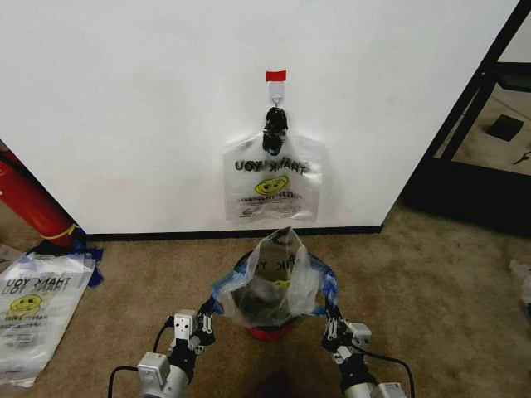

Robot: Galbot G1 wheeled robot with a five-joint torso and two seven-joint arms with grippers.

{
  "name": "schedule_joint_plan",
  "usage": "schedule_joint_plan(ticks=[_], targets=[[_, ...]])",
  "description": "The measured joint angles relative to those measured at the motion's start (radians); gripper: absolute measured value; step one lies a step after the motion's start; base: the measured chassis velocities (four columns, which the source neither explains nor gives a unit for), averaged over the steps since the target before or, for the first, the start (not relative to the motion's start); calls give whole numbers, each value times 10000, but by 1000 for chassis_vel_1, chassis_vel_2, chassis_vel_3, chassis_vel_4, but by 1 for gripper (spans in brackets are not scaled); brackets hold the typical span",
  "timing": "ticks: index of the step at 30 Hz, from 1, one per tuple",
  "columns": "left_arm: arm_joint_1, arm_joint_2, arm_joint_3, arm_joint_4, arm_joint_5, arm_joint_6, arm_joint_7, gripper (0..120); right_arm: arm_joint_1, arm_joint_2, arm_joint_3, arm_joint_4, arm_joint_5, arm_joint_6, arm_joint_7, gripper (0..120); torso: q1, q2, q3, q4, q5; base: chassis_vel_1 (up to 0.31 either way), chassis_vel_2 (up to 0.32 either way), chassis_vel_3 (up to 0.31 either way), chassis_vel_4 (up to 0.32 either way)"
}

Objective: Pick up the garbage bag from the wall and place it over the trash bin.

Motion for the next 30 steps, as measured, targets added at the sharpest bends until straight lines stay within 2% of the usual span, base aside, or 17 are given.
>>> schedule_joint_plan(ticks=[13, 22, 30], targets=[[-68, 241, 425, 35, 286, 630, -68, 0, 192, -9, -249, 0, -21, -1512, 437, 0, 0, 0, 0, 0, -1, 0, 0, 0, 0], [-261, 485, 479, 156, 284, 1045, -82, 0, 648, -199, -231, 24, 604, -2848, 610, 0, 1, 0, 0, 1, 0, 0, 0, 0, 0], [-896, 565, 758, 520, 280, 1337, -96, 0, 1502, -328, -201, -99, 1488, -3933, 895, 0, 1, 0, 0, 0, 0, 0, 0, 0, 0]])
